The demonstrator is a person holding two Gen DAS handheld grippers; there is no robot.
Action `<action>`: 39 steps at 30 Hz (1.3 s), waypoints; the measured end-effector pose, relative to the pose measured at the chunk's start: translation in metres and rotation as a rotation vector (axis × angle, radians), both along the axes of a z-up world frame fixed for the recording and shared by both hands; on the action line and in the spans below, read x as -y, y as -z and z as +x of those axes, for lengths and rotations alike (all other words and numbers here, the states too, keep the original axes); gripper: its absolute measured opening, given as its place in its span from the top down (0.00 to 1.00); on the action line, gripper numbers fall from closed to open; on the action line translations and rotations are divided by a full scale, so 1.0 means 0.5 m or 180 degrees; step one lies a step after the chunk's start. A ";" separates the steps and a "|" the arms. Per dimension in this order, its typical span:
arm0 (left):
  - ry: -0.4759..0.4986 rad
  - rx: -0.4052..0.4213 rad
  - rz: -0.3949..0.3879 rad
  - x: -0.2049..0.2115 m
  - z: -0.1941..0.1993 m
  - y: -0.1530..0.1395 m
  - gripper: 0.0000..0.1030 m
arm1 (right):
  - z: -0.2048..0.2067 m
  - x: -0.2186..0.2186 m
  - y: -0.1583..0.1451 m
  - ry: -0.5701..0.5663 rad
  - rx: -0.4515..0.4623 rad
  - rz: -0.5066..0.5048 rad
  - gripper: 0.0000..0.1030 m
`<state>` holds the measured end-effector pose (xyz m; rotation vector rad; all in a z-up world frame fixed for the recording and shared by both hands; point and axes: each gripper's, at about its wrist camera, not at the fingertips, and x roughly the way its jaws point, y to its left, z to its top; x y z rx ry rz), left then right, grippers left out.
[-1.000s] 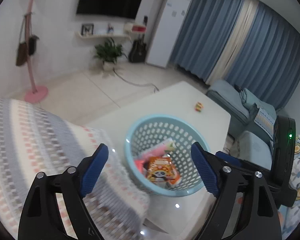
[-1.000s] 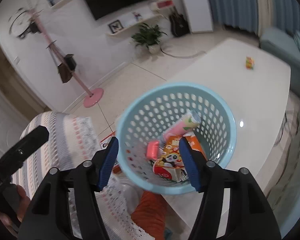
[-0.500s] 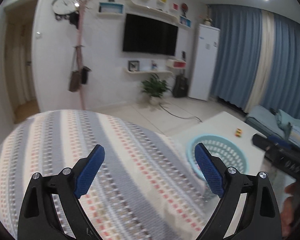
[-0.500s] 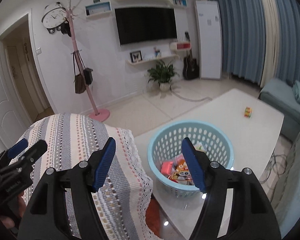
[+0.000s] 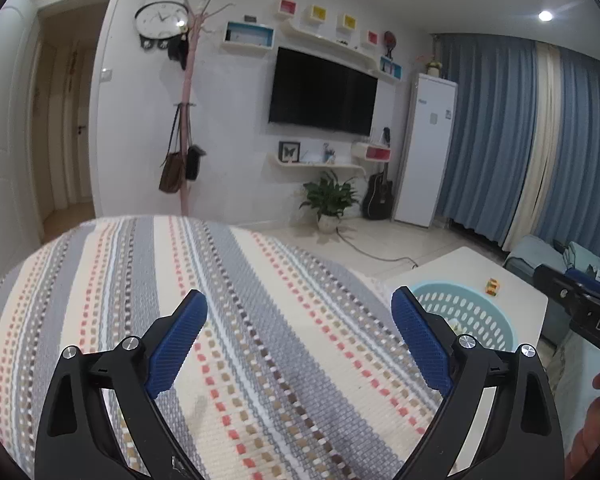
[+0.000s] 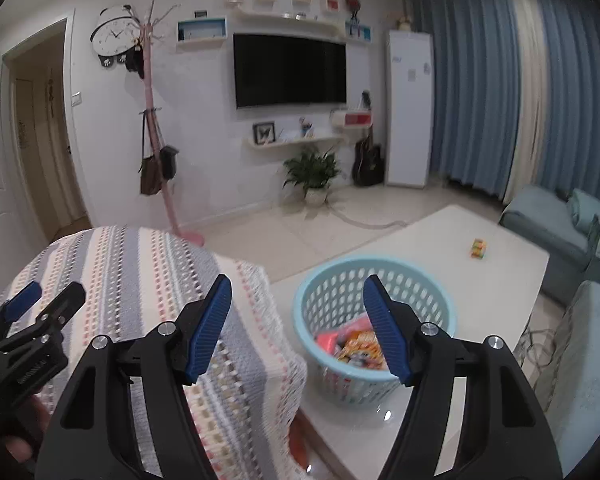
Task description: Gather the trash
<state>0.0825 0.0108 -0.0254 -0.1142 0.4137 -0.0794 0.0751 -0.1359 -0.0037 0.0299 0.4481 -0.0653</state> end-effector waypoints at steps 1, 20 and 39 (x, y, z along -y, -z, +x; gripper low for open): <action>0.0001 -0.0007 -0.0023 -0.003 0.001 0.001 0.12 | 0.000 -0.003 0.003 0.0003 0.0024 -0.0010 0.37; -0.0164 0.0015 -0.0006 -0.014 -0.011 0.007 0.09 | 0.028 -0.023 0.037 0.0009 -0.0116 -0.0029 0.37; -0.0179 0.0011 0.0103 0.002 -0.012 0.006 0.09 | 0.031 -0.016 0.042 0.0057 -0.0143 -0.0027 0.37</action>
